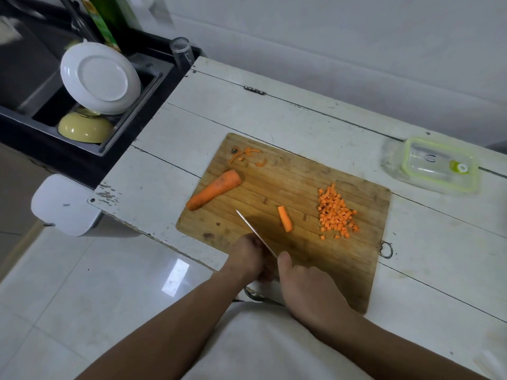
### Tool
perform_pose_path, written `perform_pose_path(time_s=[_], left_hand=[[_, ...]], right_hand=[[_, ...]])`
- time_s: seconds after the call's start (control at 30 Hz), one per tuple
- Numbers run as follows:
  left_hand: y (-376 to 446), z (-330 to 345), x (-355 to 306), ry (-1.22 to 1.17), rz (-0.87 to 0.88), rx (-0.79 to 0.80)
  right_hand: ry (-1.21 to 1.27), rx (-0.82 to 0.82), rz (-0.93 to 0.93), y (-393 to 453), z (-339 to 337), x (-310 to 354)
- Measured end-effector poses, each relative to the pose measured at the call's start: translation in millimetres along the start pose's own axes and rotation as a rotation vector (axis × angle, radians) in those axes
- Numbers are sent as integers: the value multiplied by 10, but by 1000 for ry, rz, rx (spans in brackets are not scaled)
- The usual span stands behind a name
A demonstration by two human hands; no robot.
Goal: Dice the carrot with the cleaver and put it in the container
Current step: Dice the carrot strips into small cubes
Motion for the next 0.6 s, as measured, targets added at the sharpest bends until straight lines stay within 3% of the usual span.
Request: perform_pose_path(time_s=[0.1, 0.3, 0.4, 0.6], left_hand=[[-47, -15, -29, -9, -13, -7], [-78, -21, -139, 215, -4, 21], [-39, -41, -31, 79, -57, 45], [56, -272, -70, 145, 72, -82]], right_hand=[[-27, -36, 2, 140, -5, 10], [25, -166, 17, 338, -73, 111], [218, -142, 157, 315, -54, -211], [574, -227, 226, 61, 81, -873]])
Point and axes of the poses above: each hand's wrist, its own y-axis towards the middle knuckle, its own z-axis out of the palm, x = y × z, the point moved 8 cm from there along y, towards the middle knuckle, and after that the axes turned 7 degrees about -y, right-handed, at the moved point
